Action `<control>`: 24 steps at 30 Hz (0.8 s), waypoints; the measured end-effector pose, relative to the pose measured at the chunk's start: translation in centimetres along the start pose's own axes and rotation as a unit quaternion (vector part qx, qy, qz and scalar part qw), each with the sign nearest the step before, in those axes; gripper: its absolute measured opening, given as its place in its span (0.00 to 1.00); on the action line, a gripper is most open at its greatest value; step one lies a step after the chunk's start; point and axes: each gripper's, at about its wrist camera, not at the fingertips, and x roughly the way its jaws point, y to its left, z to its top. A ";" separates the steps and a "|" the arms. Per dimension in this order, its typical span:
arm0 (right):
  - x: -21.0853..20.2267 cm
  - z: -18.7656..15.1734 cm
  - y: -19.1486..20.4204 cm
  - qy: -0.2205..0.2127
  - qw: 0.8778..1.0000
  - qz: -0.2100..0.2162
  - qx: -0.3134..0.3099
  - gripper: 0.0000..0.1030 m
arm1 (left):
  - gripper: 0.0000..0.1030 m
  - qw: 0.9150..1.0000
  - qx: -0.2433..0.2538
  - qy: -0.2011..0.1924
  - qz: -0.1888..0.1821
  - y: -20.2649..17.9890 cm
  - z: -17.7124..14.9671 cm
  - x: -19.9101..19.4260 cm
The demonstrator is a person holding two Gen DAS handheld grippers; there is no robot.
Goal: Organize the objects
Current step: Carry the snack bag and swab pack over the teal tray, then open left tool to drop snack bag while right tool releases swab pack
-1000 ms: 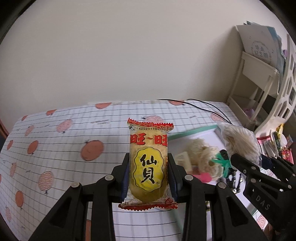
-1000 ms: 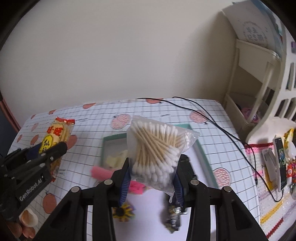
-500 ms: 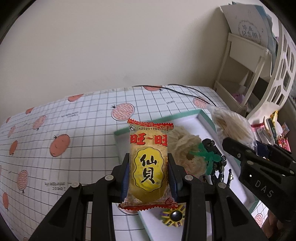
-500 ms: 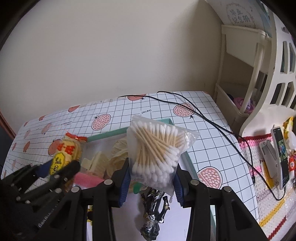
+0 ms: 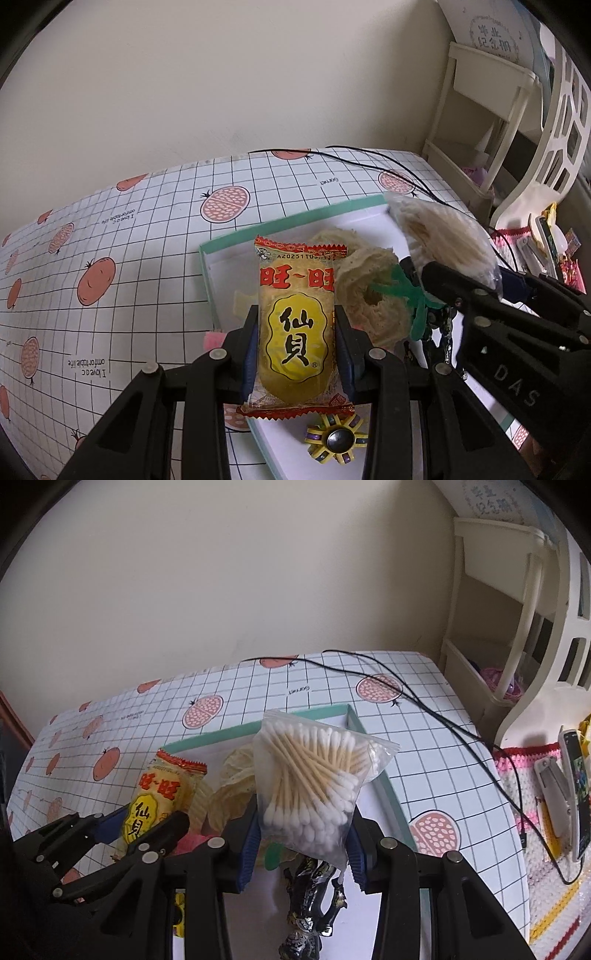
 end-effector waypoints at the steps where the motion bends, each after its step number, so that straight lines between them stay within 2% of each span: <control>1: 0.1 0.0 0.1 0.002 1.000 0.001 0.000 0.42 | 0.37 1.000 0.002 0.002 0.001 -0.1 -0.1 0.2; 24: 0.9 -0.1 0.5 0.017 1.000 0.008 -0.005 0.45 | 0.37 0.999 0.037 0.011 0.015 -1.3 -0.5 0.4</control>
